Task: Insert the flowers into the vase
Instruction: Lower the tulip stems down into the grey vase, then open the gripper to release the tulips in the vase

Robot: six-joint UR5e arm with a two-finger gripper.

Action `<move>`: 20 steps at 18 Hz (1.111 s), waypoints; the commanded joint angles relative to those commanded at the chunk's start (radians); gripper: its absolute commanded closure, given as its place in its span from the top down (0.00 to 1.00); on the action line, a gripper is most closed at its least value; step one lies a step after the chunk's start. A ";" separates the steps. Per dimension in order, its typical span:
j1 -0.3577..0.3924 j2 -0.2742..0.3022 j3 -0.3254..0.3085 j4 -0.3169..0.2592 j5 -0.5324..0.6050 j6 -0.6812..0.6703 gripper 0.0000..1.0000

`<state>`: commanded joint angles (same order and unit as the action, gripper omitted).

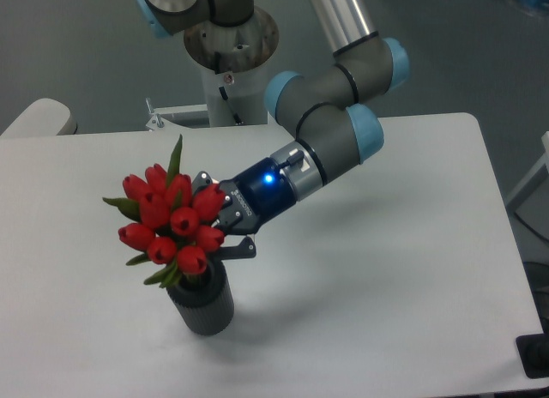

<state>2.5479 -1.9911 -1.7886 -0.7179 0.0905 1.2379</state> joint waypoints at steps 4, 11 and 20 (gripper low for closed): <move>0.003 -0.021 -0.018 0.000 0.002 0.049 0.34; 0.006 -0.044 -0.049 0.000 0.003 0.084 0.39; 0.022 -0.057 -0.055 0.000 0.005 0.087 0.94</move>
<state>2.5694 -2.0479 -1.8438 -0.7179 0.0951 1.3254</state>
